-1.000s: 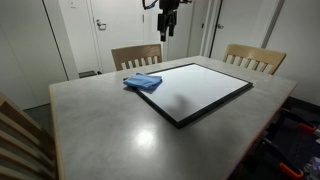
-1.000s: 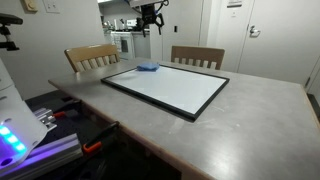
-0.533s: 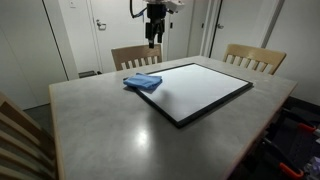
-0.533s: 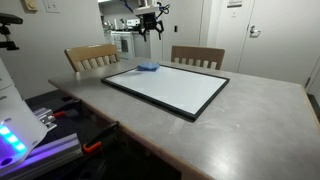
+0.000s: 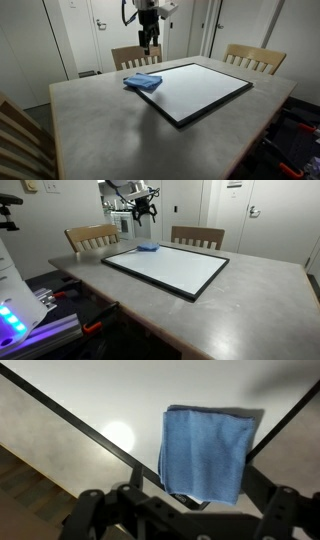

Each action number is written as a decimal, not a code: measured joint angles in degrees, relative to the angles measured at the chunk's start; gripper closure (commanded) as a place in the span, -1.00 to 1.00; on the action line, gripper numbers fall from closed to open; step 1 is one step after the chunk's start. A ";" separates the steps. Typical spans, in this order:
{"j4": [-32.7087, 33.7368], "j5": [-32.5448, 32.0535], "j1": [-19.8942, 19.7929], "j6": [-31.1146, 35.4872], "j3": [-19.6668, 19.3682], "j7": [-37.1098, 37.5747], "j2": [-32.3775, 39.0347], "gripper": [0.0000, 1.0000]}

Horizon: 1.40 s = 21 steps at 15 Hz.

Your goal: Use the blue towel to wipe the whiteboard

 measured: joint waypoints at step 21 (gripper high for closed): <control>20.90 -2.98 8.64 -5.94 -2.02 7.10 22.08 -1.00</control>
